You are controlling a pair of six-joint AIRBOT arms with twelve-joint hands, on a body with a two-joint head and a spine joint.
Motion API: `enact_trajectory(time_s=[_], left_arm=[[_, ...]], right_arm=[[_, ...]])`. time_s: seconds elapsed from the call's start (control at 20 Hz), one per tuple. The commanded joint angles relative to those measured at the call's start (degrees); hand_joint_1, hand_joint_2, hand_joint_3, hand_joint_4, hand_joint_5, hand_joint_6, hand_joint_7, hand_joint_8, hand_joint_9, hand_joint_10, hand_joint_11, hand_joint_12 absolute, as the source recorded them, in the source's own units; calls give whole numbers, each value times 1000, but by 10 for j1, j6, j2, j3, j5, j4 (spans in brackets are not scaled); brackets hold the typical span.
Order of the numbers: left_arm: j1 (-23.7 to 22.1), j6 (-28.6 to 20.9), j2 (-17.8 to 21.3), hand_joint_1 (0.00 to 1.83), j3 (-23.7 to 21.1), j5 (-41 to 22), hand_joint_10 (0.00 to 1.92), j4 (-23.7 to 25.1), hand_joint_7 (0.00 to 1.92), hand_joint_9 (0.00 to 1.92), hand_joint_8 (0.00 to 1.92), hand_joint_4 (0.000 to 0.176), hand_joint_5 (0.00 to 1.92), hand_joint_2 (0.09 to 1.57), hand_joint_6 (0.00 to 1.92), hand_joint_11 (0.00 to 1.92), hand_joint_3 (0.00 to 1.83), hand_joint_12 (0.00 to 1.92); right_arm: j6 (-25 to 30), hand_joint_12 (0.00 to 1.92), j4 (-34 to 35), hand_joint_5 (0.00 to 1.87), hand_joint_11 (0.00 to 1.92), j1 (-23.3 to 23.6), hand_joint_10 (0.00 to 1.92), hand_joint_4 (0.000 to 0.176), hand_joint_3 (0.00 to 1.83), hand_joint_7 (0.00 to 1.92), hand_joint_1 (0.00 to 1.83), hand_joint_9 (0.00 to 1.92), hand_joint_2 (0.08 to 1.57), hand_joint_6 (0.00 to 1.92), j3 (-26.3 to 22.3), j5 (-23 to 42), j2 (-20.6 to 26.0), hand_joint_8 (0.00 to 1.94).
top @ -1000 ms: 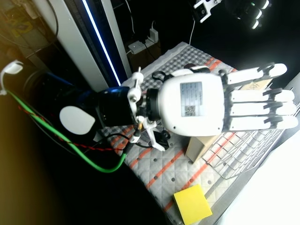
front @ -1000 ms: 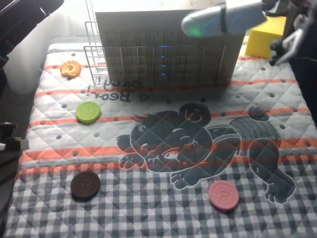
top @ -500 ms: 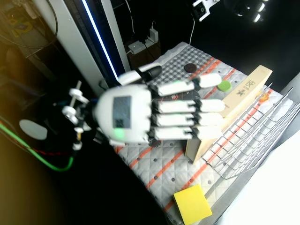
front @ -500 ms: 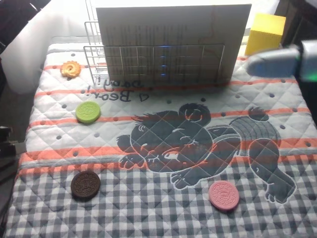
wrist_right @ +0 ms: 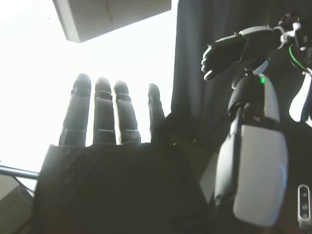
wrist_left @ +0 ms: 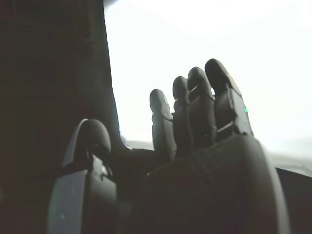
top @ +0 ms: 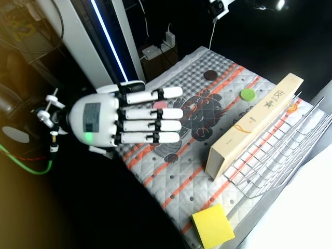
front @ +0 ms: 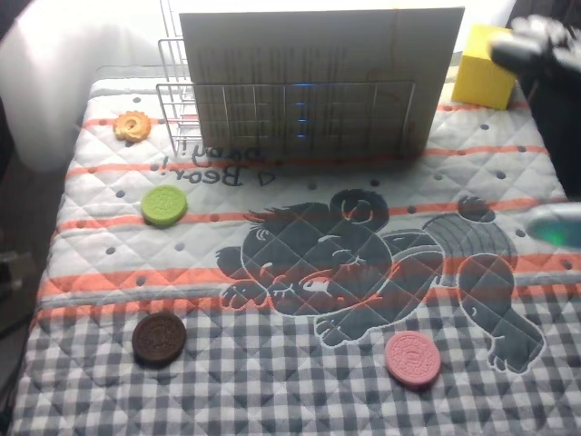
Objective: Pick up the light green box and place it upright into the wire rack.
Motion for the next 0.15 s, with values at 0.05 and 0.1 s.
enact_trajectory(time_s=[0.05, 0.1], left_arm=[[-3, -4, -3, 451, 1, -88, 4, 3, 313, 266, 1, 85, 398, 1121, 0, 0, 1, 668], [-1, -4, -3, 451, -1, -99, 4, 3, 313, 266, 1, 85, 398, 1121, 0, 0, 1, 668]], right_arm=[[2, 25, 59, 72, 38, -32, 7, 81, 2, 87, 607, 56, 981, 0, -16, 154, 14, 2], [2, 25, 72, 72, 38, -49, 7, 81, 2, 87, 607, 56, 981, 0, -21, 181, 16, 2]])
